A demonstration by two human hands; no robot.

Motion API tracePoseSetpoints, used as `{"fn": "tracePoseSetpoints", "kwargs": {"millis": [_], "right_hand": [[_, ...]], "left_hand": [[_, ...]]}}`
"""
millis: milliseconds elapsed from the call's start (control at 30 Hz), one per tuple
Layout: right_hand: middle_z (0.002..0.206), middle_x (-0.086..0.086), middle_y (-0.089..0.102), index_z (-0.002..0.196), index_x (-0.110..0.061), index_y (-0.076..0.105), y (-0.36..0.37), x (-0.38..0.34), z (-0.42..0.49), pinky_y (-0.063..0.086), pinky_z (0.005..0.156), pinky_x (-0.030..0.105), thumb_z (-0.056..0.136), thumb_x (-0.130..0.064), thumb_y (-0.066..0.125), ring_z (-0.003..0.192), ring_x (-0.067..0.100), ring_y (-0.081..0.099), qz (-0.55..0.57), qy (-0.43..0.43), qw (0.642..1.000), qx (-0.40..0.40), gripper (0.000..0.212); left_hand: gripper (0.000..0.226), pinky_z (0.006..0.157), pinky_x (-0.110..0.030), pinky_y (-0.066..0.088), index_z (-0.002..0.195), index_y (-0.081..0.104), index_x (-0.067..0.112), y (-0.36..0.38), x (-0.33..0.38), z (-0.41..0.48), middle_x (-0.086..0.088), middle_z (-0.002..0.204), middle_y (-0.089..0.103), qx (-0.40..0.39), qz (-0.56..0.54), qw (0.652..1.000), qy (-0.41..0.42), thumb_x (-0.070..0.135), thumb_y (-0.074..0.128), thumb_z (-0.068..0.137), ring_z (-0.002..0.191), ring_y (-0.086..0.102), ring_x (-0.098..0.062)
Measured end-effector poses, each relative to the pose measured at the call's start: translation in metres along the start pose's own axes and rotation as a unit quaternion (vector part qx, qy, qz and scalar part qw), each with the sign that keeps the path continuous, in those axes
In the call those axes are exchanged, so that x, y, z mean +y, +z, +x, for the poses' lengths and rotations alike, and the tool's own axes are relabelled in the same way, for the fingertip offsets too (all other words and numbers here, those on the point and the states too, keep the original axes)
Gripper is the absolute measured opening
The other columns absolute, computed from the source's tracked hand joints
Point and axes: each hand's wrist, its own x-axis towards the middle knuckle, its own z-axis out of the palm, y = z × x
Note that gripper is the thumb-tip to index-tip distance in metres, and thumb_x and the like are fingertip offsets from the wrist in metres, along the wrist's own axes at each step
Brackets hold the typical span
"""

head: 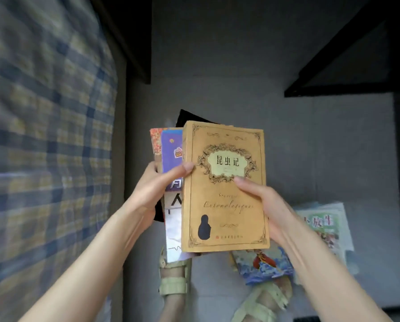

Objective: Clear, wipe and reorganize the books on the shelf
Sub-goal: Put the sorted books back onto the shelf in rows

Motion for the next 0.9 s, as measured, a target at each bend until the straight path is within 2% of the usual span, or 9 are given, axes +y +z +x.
{"fn": "tracePoseSetpoints", "kwargs": {"millis": [133,200,300,467,600,667,733,833,900], "right_hand": [[0.109,0.011,0.071,0.119,-0.013,0.063,0.011,-0.05,-0.119,0.049,0.095,0.053,0.065,-0.038,0.08,0.101,0.03,0.068,-0.032,-0.053,0.997,0.036,0.061],[0.109,0.011,0.071,0.128,-0.013,0.054,0.021,-0.073,-0.183,0.054,0.087,0.051,0.061,-0.038,0.083,0.099,0.03,0.069,-0.04,-0.088,0.993,0.062,0.077],[0.103,0.007,0.073,0.125,-0.017,0.055,0.039,-0.111,-0.297,0.056,0.079,0.045,0.064,-0.034,0.081,0.093,0.027,0.071,-0.053,-0.155,0.982,0.091,0.069],[0.102,0.008,0.073,0.124,-0.015,0.057,0.068,-0.147,-0.475,0.054,0.086,0.05,0.054,-0.043,0.081,0.093,0.028,0.071,-0.049,-0.242,0.956,0.157,0.078],[0.118,0.011,0.064,0.12,-0.009,0.053,0.09,-0.151,-0.594,0.042,0.101,0.057,0.024,-0.063,0.089,0.111,0.032,0.061,0.007,-0.329,0.903,0.275,0.115],[0.105,0.008,0.068,0.1,-0.015,0.054,0.099,-0.155,-0.649,0.042,0.1,0.057,0.025,-0.054,0.088,0.105,0.03,0.061,0.039,-0.384,0.866,0.319,0.091],[0.092,0.001,0.07,0.088,-0.023,0.052,0.097,-0.157,-0.711,0.042,0.1,0.053,0.041,-0.046,0.086,0.099,0.024,0.061,0.057,-0.443,0.824,0.349,0.063],[0.085,-0.001,0.068,0.084,-0.022,0.055,0.086,-0.164,-0.778,0.045,0.091,0.044,0.057,-0.043,0.08,0.091,0.017,0.059,0.081,-0.492,0.776,0.386,0.042],[0.073,-0.007,0.073,0.083,-0.02,0.063,0.072,-0.163,-0.82,0.048,0.089,0.045,0.062,-0.039,0.08,0.089,0.021,0.065,0.086,-0.516,0.749,0.407,0.033]], "left_hand": [[0.083,0.095,-0.041,0.05,0.115,0.055,0.019,0.026,0.076,-0.082,0.001,0.105,0.073,-0.018,-0.026,0.999,0.013,0.055,0.081,0.045,0.098,0.069,-0.018],[0.084,0.097,-0.04,0.048,0.114,0.053,0.022,0.039,0.116,-0.124,0.005,0.105,0.072,-0.029,-0.026,0.999,0.033,0.056,0.08,0.043,0.097,0.069,-0.013],[0.082,0.09,-0.034,0.049,0.112,0.051,0.025,0.061,0.192,-0.197,0.01,0.1,0.073,-0.061,-0.026,0.995,0.074,0.057,0.078,0.041,0.092,0.069,-0.007],[0.079,0.078,-0.024,0.052,0.115,0.051,0.024,0.097,0.298,-0.32,0.006,0.105,0.072,-0.15,-0.027,0.975,0.164,0.052,0.077,0.046,0.095,0.069,-0.011],[0.09,0.085,-0.032,0.051,0.122,0.051,0.023,0.135,0.38,-0.401,0.004,0.111,0.07,-0.233,0.007,0.942,0.24,0.055,0.08,0.043,0.099,0.068,-0.013],[0.106,0.086,-0.035,0.052,0.124,0.051,0.023,0.16,0.419,-0.438,0.004,0.11,0.071,-0.274,0.027,0.921,0.276,0.064,0.084,0.032,0.1,0.068,-0.014],[0.112,0.091,-0.043,0.052,0.124,0.05,0.025,0.198,0.457,-0.481,0.003,0.111,0.071,-0.324,0.047,0.897,0.297,0.067,0.084,0.027,0.102,0.067,-0.017],[0.093,0.096,-0.049,0.049,0.12,0.052,0.026,0.246,0.496,-0.526,0.003,0.11,0.07,-0.365,0.05,0.869,0.331,0.058,0.08,0.038,0.103,0.066,-0.019],[0.096,0.098,-0.053,0.046,0.124,0.053,0.022,0.283,0.514,-0.557,-0.001,0.115,0.069,-0.403,0.066,0.845,0.345,0.063,0.081,0.042,0.108,0.064,-0.024]]}}
